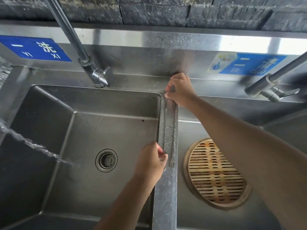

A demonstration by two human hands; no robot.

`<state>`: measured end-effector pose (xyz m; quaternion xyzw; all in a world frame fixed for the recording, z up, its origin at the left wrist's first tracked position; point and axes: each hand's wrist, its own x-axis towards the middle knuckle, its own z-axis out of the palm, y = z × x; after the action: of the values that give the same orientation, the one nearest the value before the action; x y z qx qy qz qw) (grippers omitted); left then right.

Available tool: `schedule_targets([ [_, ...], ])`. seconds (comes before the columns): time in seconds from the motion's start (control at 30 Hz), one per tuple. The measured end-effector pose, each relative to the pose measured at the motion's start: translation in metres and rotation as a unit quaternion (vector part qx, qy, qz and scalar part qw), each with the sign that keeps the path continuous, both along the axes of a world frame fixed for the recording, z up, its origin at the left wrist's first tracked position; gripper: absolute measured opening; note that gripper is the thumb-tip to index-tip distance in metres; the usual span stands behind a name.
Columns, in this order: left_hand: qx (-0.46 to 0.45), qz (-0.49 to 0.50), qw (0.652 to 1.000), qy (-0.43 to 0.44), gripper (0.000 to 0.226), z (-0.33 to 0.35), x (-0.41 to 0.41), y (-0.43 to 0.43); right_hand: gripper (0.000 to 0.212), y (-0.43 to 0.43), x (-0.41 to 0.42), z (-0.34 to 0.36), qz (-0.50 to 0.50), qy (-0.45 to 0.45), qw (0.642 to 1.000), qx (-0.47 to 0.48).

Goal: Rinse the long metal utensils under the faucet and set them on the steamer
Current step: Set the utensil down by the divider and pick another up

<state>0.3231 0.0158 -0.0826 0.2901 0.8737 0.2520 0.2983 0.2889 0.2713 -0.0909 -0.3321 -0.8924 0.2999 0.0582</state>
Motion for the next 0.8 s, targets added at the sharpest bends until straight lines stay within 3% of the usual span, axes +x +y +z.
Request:
schedule_targets([
  [0.8,0.023,0.009,1.0,-0.013,0.01,-0.0062,-0.0034,-0.0026,0.016,-0.0022,-0.0018,0.008,-0.024,-0.003,0.999,-0.021],
])
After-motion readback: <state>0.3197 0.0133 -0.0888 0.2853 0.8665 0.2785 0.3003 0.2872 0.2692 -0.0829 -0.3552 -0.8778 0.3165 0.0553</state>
